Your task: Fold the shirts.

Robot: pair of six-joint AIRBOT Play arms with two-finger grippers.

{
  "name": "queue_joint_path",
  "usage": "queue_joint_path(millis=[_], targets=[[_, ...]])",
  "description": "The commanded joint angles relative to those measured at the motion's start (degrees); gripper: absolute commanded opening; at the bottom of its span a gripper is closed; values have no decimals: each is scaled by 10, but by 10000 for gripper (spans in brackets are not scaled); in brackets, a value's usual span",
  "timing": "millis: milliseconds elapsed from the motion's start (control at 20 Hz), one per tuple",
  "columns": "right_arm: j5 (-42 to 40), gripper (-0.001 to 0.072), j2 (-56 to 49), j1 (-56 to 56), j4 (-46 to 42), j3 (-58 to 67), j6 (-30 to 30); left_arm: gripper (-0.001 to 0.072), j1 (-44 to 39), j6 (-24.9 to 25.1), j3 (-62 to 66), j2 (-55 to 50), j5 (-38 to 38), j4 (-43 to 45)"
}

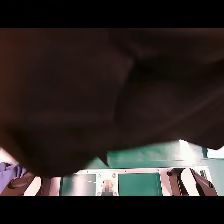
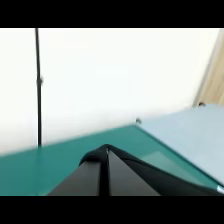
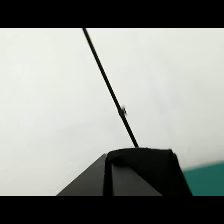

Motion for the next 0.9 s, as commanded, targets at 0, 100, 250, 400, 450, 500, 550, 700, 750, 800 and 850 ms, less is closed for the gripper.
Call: queue_joint_path(millis=[0, 100, 250, 400, 450, 500, 550, 700, 750, 800, 850], targets=[[-4, 21, -63, 64, -10, -109, -65, 26, -2, -19, -151, -54, 3, 7], [-46, 21, -125, 121, -10, -180, -100, 26, -20, 8, -259, -102, 46, 6], [-124, 21, -262, 158, -10, -231, -108, 26, -68, 70, -377, -203, 190, 5], [-154, 22, -415, 160, -4, -200, -109, 26, -72, 26, -386, -312, 274, -15], [-153, 22, -459, 161, -4, -176, -111, 26, -72, 39, -383, -341, 303, -34], [-151, 22, -502, 162, -3, -145, -111, 26, -72, 54, -370, -368, 319, -51], [-151, 22, -536, 162, -3, -114, -111, 26, -72, 56, -349, -391, 326, -54], [-131, 22, -607, 163, -3, -11, -109, 26, -72, 56, -270, -449, 325, -54], [-121, 22, -618, 163, -3, 14, -104, 26, -72, 54, -251, -462, 326, -54], [-106, 22, -624, 162, -5, 33, -104, 26, -70, 50, -237, -470, 325, -52], [-91, 22, -625, 160, -5, 41, -104, 26, -70, 50, -235, -474, 321, -51]])
